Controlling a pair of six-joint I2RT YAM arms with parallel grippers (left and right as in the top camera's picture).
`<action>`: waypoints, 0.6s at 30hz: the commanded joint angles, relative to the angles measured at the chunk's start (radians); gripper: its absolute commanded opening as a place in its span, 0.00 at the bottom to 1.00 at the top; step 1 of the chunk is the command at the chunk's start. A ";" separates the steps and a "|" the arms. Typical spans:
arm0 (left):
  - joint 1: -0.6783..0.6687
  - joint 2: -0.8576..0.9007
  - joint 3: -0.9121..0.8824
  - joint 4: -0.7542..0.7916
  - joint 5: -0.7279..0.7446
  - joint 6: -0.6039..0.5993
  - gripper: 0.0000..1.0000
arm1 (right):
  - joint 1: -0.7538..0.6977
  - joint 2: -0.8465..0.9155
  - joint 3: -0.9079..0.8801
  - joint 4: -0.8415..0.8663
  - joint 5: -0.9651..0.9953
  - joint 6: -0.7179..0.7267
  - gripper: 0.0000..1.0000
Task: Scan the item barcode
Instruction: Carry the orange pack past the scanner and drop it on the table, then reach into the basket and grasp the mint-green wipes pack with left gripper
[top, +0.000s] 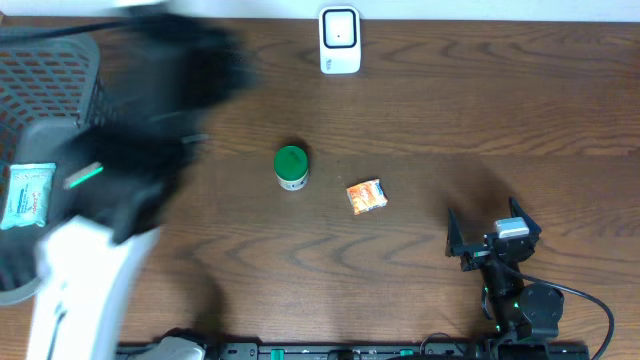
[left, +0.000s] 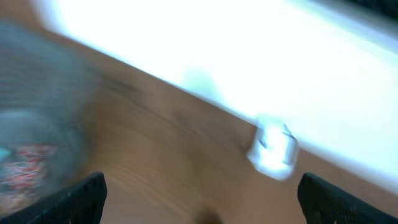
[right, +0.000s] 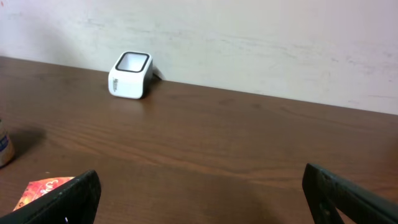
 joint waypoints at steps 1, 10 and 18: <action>0.243 -0.047 -0.003 -0.069 -0.056 -0.096 0.98 | 0.009 -0.001 -0.003 -0.002 0.004 0.011 0.99; 0.803 0.010 -0.091 -0.195 0.155 -0.174 0.94 | 0.009 -0.001 -0.003 -0.002 0.004 0.011 0.99; 1.018 0.064 -0.434 0.103 0.409 -0.163 0.94 | 0.009 -0.001 -0.003 -0.002 0.004 0.011 0.99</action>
